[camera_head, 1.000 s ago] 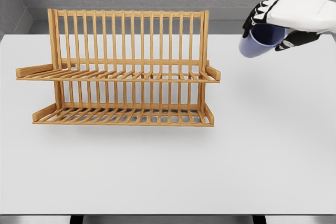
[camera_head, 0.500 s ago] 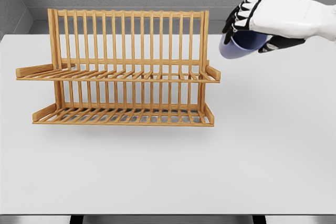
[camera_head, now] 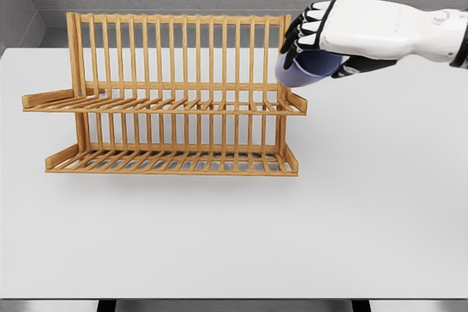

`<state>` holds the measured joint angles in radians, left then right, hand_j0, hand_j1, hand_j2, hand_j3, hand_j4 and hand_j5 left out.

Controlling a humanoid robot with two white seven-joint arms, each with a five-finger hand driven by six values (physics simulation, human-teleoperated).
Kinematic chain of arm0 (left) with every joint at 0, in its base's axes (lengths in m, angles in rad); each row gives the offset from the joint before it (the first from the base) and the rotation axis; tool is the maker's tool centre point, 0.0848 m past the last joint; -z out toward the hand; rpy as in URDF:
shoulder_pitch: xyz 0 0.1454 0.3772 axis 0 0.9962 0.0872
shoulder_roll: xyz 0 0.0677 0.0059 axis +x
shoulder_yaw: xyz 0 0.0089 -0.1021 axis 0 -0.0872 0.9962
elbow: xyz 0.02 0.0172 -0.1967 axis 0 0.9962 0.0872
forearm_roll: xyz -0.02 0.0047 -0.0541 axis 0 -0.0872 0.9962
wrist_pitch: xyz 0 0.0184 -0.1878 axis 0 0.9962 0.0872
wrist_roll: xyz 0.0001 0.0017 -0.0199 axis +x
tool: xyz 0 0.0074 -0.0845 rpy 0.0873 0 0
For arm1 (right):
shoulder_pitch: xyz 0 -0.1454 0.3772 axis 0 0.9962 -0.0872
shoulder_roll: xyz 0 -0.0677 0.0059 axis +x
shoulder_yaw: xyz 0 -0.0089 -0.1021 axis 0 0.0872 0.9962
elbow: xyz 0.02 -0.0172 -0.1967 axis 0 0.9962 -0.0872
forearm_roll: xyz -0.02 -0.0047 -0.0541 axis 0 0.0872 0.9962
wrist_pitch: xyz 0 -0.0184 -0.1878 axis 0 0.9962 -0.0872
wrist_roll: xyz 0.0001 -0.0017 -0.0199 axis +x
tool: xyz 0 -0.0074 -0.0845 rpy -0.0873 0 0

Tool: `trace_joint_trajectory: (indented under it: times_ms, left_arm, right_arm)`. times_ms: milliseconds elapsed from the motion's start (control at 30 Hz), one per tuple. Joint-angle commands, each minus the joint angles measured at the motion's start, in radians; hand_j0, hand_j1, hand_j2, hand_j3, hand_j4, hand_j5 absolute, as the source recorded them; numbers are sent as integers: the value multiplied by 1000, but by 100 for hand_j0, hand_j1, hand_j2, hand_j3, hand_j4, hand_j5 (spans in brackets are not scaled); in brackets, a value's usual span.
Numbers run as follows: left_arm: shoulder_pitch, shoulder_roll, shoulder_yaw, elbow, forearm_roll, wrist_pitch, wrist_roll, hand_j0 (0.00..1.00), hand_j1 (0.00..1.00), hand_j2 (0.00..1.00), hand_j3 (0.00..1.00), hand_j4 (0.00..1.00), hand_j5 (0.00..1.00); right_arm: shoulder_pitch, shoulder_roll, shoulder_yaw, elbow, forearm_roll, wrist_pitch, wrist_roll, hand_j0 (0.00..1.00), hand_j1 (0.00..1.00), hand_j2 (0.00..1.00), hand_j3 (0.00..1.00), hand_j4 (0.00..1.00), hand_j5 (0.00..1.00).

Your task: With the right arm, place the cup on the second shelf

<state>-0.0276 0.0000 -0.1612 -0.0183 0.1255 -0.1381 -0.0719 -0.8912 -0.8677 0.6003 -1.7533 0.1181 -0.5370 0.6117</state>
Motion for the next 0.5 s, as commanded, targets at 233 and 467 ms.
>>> trace_joint_trajectory:
  times_ms: [233, 467]
  left_arm:
    - [0, 0, 0, 0, 0, 0, 0, 100, 100, 100, 100, 100, 100]
    - [0, 0, 0, 0, 0, 0, 0, 100, 100, 100, 100, 100, 100]
  right_arm:
    - [-8, 71, 7, 0, -5, 3, -1, 62, 62, 62, 62, 62, 62]
    - [-6, 90, 7, -2, -6, -31, -1, 62, 62, 62, 62, 62, 62]
